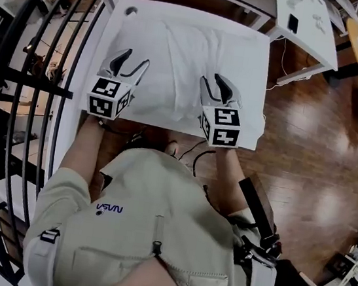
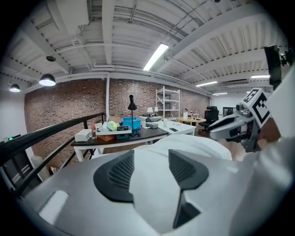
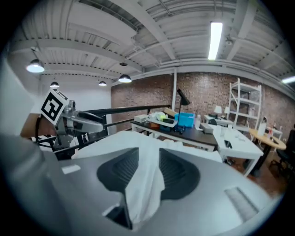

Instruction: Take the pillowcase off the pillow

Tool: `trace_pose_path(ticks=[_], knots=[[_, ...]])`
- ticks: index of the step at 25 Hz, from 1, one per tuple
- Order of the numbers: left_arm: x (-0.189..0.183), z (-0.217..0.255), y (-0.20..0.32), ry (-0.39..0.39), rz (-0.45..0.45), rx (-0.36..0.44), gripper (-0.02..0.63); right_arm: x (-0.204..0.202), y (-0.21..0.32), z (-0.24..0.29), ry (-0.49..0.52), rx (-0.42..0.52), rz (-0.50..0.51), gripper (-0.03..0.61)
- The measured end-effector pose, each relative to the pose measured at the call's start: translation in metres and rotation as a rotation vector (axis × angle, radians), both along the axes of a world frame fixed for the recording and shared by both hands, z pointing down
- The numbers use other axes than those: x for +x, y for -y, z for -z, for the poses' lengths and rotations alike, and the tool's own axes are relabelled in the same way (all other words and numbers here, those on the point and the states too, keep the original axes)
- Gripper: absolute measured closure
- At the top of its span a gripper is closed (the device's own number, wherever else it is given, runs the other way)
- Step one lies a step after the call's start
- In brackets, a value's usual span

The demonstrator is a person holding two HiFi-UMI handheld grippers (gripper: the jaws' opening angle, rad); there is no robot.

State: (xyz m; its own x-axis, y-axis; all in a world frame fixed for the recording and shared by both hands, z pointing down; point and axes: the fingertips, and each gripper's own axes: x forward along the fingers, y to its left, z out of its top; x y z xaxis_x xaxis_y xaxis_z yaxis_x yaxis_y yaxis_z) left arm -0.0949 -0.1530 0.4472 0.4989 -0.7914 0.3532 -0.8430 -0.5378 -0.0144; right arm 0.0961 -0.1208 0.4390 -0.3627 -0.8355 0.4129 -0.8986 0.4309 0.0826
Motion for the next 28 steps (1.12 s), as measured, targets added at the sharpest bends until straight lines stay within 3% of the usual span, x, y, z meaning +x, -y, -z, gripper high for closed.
trace_pose_path(ticks=[3,6,13,17,19,20,21,22,25,28], knots=[[0.009,-0.001,0.035,0.015,-0.009,-0.017,0.341,-0.008,0.047,0.015,-0.028,0.018,0.005,0.440],[0.013,-0.012,0.067,0.027,-0.019,-0.067,0.330,-0.020,0.090,0.015,-0.037,-0.023,-0.003,0.440],[0.025,-0.055,0.105,0.068,-0.079,-0.228,0.327,-0.043,0.145,-0.031,-0.105,-0.209,-0.042,0.419],[0.036,-0.080,0.099,0.111,-0.144,-0.300,0.375,-0.048,0.150,-0.076,-0.170,-0.354,-0.026,0.394],[0.039,-0.087,0.093,0.157,-0.163,-0.289,0.480,-0.055,0.144,-0.094,-0.156,-0.421,0.013,0.395],[0.039,-0.090,0.092,0.180,-0.162,-0.275,0.541,-0.053,0.143,-0.097,-0.172,-0.427,0.016,0.422],[0.038,-0.092,0.093,0.195,-0.158,-0.260,0.575,-0.048,0.147,-0.094,-0.208,-0.402,0.010,0.492],[0.037,-0.092,0.093,0.200,-0.155,-0.246,0.594,-0.043,0.153,-0.086,-0.243,-0.359,0.004,0.556],[0.031,-0.072,0.091,0.195,-0.140,-0.186,0.600,-0.028,0.169,-0.064,-0.249,-0.285,-0.026,0.565],[0.016,-0.043,0.092,0.152,-0.089,-0.127,0.600,0.006,0.175,-0.057,-0.218,-0.301,-0.128,0.566]])
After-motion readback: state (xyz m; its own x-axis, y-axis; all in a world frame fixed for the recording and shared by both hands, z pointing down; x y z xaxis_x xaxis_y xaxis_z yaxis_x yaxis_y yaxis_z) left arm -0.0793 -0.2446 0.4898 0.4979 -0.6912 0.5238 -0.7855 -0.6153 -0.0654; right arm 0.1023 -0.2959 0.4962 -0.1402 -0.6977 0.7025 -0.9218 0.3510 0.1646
